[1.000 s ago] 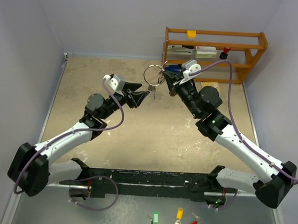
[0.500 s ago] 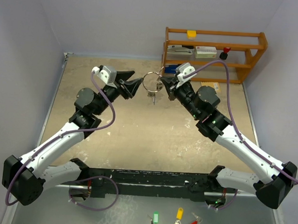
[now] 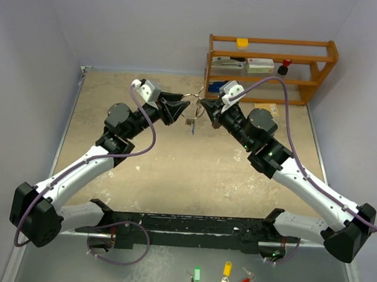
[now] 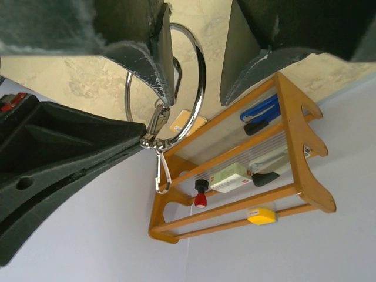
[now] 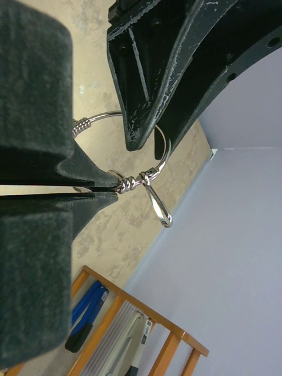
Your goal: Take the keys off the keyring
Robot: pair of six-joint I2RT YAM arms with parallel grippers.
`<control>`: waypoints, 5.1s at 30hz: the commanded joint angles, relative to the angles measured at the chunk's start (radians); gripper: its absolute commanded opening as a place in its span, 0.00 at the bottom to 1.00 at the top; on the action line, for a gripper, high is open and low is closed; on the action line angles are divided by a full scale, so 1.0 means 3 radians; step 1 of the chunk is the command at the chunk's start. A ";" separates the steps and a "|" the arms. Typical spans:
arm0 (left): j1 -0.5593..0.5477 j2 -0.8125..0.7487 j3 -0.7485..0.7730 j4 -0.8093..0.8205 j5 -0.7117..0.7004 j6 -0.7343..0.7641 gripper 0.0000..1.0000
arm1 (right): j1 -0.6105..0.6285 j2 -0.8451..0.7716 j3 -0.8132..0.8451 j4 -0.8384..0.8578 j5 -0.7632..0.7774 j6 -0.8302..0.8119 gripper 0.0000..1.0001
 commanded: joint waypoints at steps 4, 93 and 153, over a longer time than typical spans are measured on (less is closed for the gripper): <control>-0.0008 0.0012 0.0088 0.0266 0.0391 -0.0093 0.22 | 0.0025 -0.0074 0.0129 0.0229 -0.0111 -0.0026 0.00; -0.0008 -0.0170 0.0080 0.0795 -0.0233 -0.1159 0.00 | 0.0097 0.0270 -0.0832 0.1748 -0.0581 0.0255 0.30; -0.0008 -0.0387 -0.0073 0.0533 -0.0657 -0.1019 0.00 | 0.0174 0.0423 -0.0588 0.1315 -0.0169 -0.0154 0.00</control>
